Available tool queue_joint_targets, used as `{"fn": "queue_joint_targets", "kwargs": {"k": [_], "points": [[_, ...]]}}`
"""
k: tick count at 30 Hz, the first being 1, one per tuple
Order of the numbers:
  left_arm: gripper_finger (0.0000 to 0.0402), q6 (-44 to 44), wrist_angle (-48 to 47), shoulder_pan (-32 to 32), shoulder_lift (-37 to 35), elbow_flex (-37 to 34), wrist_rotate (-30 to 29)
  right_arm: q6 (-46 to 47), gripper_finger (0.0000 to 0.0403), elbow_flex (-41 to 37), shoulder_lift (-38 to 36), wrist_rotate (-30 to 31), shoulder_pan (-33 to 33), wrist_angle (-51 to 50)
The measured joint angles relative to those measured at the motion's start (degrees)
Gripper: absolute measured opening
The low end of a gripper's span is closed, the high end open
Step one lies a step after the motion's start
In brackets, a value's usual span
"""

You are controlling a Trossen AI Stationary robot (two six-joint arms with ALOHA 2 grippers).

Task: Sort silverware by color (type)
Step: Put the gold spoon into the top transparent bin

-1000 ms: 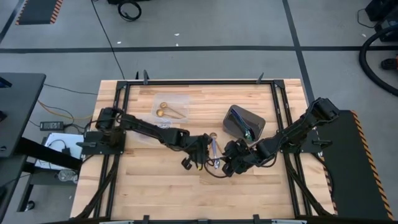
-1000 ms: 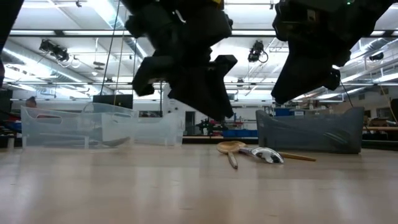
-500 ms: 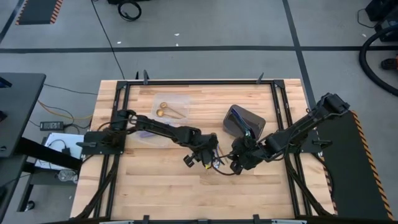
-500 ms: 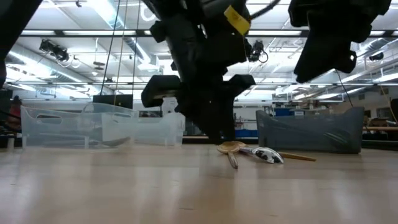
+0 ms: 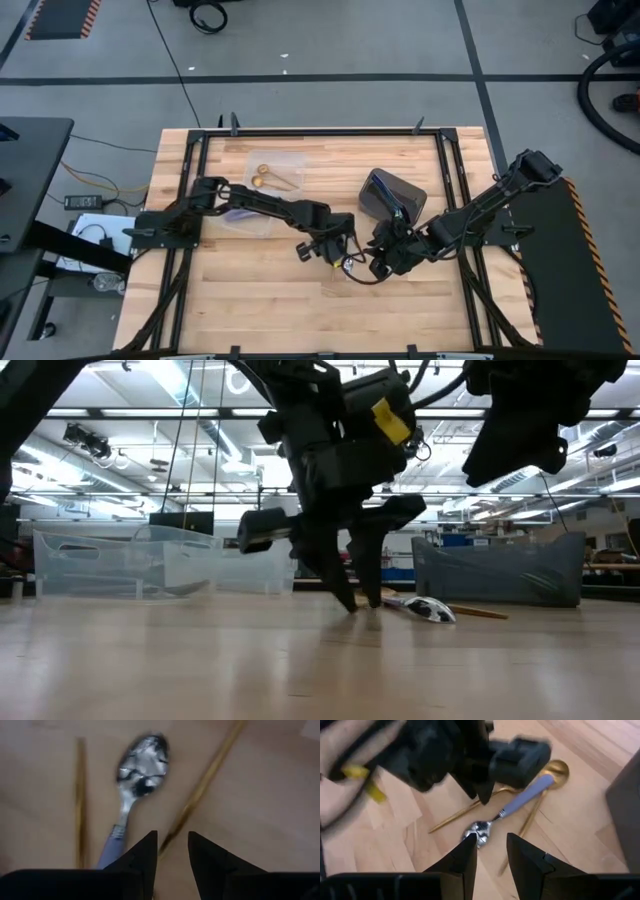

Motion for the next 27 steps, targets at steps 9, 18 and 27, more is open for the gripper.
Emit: {"fn": "queue_joint_targets", "kwargs": {"k": [9,18,27], "points": [[0.0105,4.6,-2.1,-0.5,1.3,0.2,0.5,-0.7,0.0116,0.0,0.0,0.4,0.2,1.7],[0.0013,3.5,-4.7,-1.7,1.3,0.1,-1.2,-1.0,0.0116,0.0,0.0,0.1,0.6,1.9],[0.0008,-6.0,0.3,-3.5,-1.0,-0.5,-2.9,-1.0,0.0116,0.0,0.0,-1.2,0.6,1.8]]}}
